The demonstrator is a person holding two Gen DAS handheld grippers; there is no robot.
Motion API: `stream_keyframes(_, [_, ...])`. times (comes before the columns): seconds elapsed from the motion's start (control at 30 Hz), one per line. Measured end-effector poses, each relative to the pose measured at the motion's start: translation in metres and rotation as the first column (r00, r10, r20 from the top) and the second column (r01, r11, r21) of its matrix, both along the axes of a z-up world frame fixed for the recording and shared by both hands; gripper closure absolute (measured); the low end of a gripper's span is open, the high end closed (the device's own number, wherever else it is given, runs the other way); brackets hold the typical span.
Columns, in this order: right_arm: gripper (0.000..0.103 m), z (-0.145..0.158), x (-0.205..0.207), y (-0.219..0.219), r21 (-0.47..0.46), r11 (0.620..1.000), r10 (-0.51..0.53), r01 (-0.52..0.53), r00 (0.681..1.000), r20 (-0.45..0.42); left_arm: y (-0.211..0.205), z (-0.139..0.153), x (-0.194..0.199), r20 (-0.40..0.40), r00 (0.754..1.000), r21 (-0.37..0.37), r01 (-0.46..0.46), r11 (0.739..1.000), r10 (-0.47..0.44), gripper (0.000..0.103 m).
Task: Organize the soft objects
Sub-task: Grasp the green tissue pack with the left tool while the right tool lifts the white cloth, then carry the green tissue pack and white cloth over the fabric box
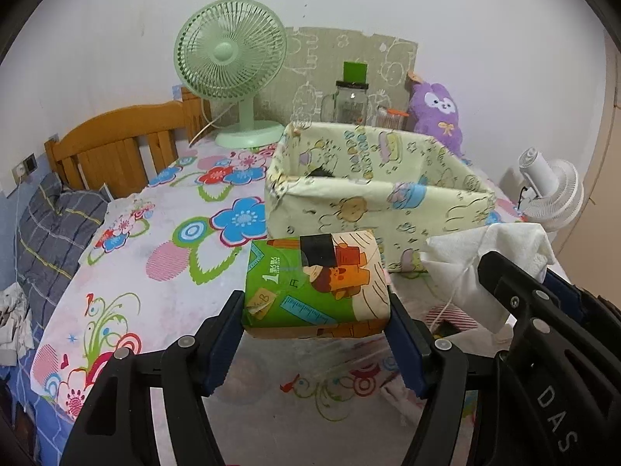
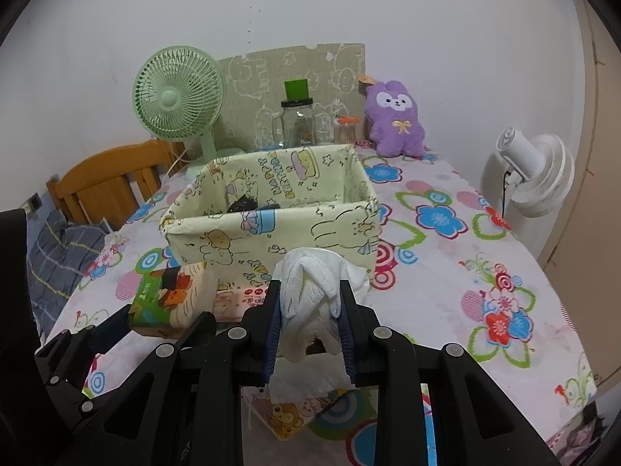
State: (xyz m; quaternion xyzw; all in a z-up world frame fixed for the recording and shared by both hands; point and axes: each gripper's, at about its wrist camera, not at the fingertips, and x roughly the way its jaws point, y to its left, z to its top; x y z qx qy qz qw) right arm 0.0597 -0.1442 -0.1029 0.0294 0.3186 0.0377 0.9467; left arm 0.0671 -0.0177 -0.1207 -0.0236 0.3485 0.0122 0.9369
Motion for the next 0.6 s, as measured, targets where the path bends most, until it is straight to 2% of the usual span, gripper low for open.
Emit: stream_keyframes(0.6, [0.073, 0.06, -0.024, -0.01, 0.002, 1.0, 0.015, -0.016, 0.993, 0.117, -0.015, 0.06, -0.024, 0.116, 0.993, 0.022, 0.026, 0.999, -0.029, 0.032])
